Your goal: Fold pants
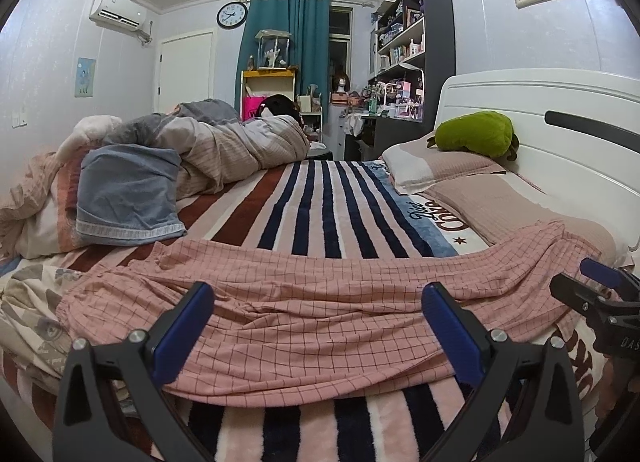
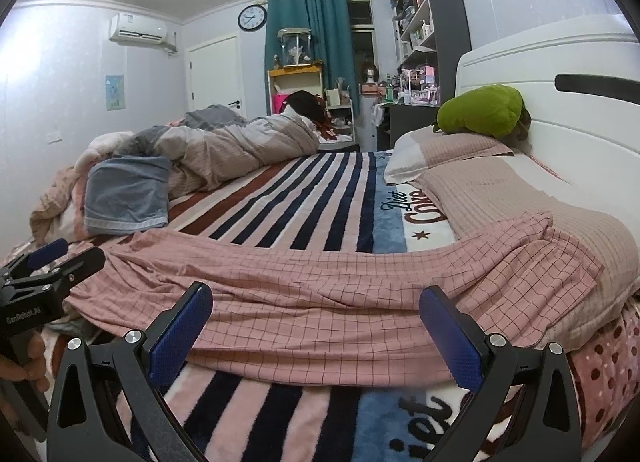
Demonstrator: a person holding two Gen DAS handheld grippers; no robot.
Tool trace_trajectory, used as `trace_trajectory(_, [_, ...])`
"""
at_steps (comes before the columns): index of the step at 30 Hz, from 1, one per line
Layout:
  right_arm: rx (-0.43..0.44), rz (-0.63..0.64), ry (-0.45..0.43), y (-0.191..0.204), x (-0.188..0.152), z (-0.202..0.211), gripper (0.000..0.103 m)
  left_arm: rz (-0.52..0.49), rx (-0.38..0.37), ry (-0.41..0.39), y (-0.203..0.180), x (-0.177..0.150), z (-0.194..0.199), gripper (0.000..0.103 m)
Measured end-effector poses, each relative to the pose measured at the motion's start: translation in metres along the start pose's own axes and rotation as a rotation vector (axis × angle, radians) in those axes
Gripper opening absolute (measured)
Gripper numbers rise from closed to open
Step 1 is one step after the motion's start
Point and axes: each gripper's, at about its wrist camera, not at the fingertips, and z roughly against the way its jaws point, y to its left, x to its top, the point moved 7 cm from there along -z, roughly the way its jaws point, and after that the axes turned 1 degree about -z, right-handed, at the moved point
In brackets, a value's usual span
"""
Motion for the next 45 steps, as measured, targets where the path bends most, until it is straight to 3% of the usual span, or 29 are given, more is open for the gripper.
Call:
trace_trajectory(31, [0.044,-0.017,-0.004,0.001,0.005,0.007,0.102,-0.008,0.000,-0.006,-0.010,0.007,0.004,0.102])
trace_trajectory(41, [0.075,-0.042,0.022,-0.004,-0.007,0.003,0.102,0.007,-0.012,0.038,-0.003,-0.003,-0.001,0.102])
trace_trajectory(45, [0.082,-0.067,0.053,-0.016,-0.018,-0.007,0.093,0.006,0.000,0.069,0.003,-0.013,-0.014,0.102])
